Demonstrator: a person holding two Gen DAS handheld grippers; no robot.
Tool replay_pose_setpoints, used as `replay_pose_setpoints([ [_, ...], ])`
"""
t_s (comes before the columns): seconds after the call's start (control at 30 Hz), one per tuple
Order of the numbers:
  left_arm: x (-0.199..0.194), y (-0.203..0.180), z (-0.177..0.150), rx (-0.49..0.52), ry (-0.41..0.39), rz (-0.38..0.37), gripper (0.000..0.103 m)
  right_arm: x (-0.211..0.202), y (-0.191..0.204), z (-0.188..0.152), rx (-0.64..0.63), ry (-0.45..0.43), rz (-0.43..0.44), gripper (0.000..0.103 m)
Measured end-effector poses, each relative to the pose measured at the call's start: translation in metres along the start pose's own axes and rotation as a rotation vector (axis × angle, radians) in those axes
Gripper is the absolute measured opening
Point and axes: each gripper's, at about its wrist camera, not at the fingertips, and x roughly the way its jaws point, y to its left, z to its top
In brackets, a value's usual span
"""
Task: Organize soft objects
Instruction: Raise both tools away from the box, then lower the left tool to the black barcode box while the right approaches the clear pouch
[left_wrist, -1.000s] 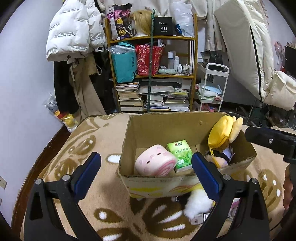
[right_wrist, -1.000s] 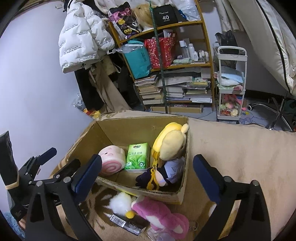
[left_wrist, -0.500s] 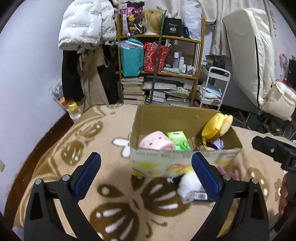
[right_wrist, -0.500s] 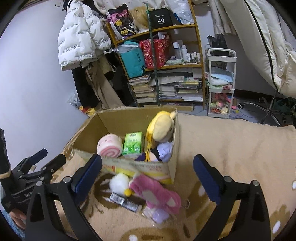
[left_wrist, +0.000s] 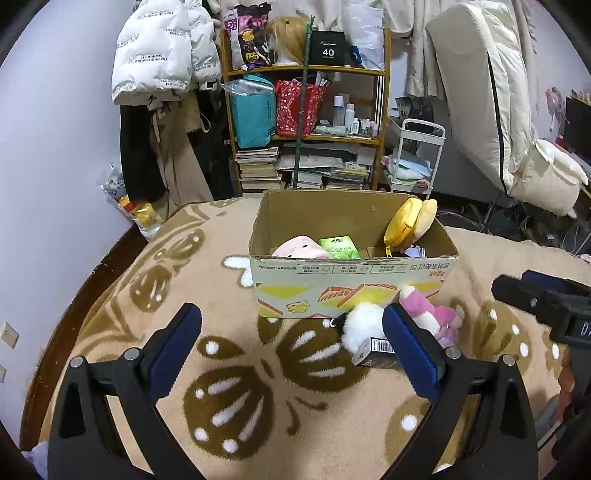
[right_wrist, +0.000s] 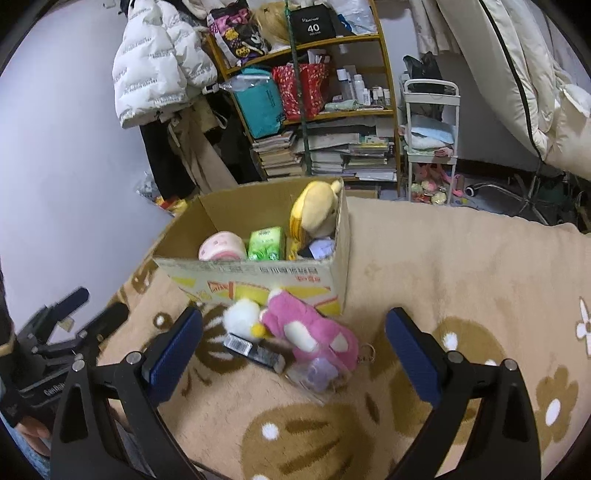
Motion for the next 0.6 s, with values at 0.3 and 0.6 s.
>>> replay_pose_setpoints([
  [0.3, 0.005, -0.001, -0.01, -0.011, 0.061, -0.025, 0.097, 0.002, -0.011, -0.012, 0.057, 0.066, -0.013, 0.103],
  [0.6, 0.026, -0.004, -0.014, -0.003, 0.097, -0.008, 0.097, 0.013, -0.025, -0.012, 0.129, 0.095, -0.021, 0.103],
])
